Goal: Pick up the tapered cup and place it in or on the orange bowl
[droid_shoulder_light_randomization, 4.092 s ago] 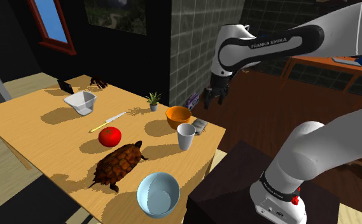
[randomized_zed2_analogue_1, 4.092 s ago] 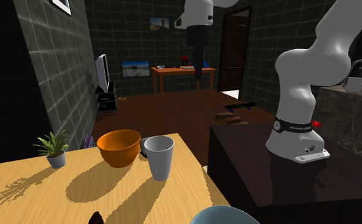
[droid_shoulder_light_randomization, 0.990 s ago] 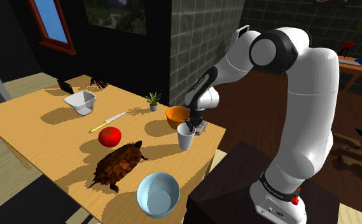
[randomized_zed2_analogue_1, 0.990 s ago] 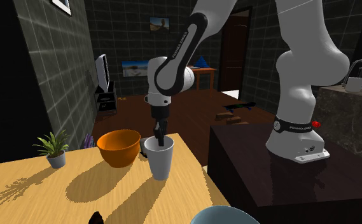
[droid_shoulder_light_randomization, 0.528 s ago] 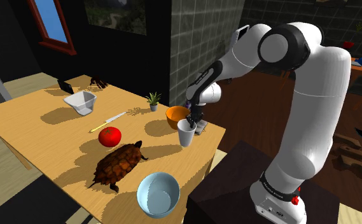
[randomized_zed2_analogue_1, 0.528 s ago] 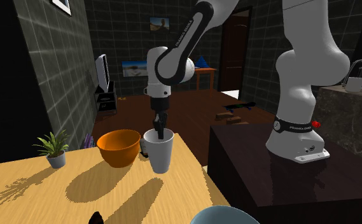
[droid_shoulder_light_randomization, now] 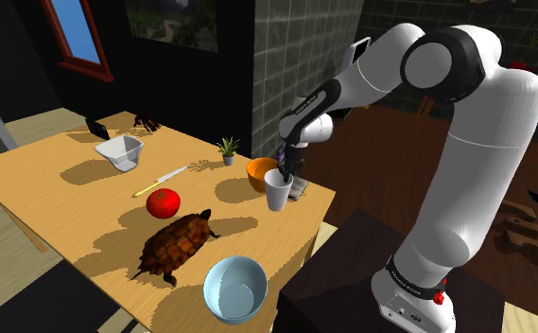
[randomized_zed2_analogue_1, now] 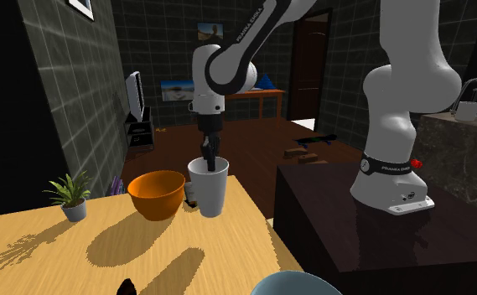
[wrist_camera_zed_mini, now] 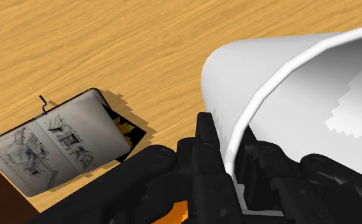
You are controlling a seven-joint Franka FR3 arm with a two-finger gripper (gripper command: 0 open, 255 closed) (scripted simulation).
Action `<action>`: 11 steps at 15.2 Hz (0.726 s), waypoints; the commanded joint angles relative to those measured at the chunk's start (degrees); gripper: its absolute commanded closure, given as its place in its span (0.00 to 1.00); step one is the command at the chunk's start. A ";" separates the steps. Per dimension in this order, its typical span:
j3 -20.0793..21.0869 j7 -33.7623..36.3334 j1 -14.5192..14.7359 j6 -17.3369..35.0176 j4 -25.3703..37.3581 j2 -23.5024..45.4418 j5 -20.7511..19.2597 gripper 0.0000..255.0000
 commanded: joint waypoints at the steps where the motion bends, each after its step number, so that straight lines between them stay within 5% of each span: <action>1: -0.22 0.63 0.12 -1.43 0.06 -1.43 -0.67 1.00; 11: -0.83 3.18 0.30 -8.54 1.49 -7.36 -3.37 1.00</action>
